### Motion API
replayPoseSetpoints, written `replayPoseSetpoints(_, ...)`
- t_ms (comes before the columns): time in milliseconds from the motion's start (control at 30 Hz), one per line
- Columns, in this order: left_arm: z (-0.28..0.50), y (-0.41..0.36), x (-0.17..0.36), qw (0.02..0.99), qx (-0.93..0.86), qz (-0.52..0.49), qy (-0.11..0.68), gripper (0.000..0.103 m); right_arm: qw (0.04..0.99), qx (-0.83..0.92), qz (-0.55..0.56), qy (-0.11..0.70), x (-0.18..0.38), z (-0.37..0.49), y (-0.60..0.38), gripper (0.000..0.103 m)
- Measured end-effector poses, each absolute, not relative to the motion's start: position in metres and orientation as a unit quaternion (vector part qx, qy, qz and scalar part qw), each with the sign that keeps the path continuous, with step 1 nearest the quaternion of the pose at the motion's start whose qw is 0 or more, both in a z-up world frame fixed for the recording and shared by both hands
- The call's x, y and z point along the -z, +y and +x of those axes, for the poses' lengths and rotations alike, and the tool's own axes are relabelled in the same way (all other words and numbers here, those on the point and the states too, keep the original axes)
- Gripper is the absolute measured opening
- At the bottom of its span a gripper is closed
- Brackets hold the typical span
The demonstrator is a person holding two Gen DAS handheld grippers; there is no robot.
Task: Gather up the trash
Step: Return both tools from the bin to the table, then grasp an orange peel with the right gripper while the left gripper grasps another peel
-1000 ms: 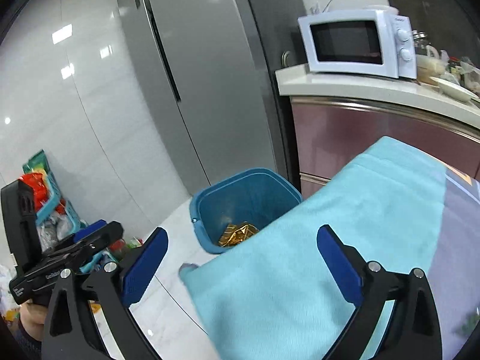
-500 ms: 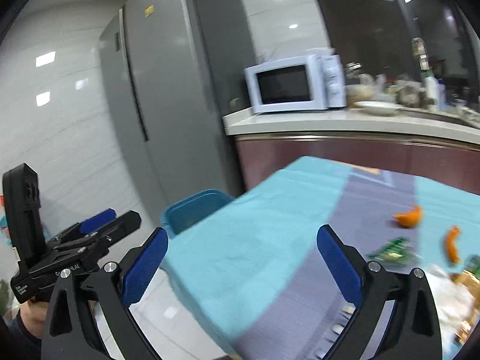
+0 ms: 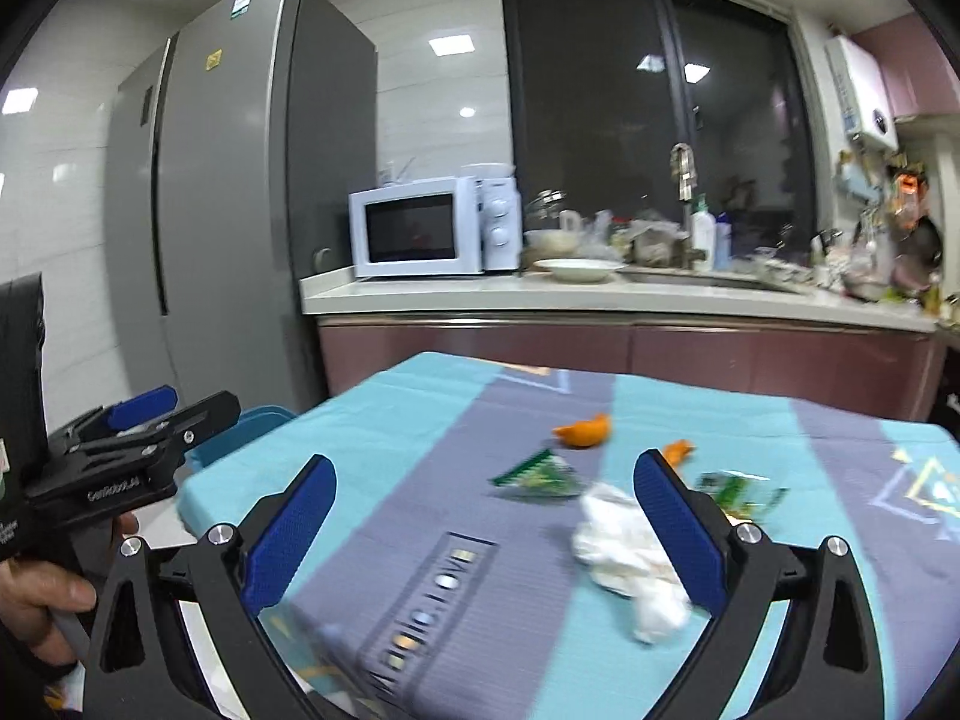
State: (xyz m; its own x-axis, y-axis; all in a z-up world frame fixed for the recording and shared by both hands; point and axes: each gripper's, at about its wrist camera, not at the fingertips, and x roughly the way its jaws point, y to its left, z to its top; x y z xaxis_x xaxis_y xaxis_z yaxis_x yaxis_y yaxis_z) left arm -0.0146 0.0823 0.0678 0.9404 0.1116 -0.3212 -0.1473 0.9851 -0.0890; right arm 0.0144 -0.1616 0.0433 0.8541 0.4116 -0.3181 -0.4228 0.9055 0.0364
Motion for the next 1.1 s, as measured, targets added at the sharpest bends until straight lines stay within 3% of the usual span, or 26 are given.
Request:
replayPoseSetpoints(267, 0.025, 0.049, -0.063, 0.983, -0.022, -0.033, 0.180, 0.097, 0.972, -0.153, -0.002, 0.179, -0.034, 0.029, -0.203, 0.096)
replayPoseSetpoints(700, 0.150, 0.008, -0.070, 0.975, 0.049, 0.002, 0.218, 0.097, 0.958, -0.120, 0.021, 0.260, -0.025, 0.125, -0.237, 0.096)
replayPoseSetpoints(933, 0.237, -0.019, -0.073, 0.963, 0.098, 0.007, 0.250, 0.097, 0.942, -0.138, 0.000, 0.306, -0.025, 0.186, -0.232, 0.088)
replayPoseSetpoints(1100, 0.295, -0.029, -0.059, 0.946, 0.117, -0.001, 0.302, 0.097, 0.920, -0.163, -0.018, 0.355, -0.013, 0.225, -0.219, 0.072)
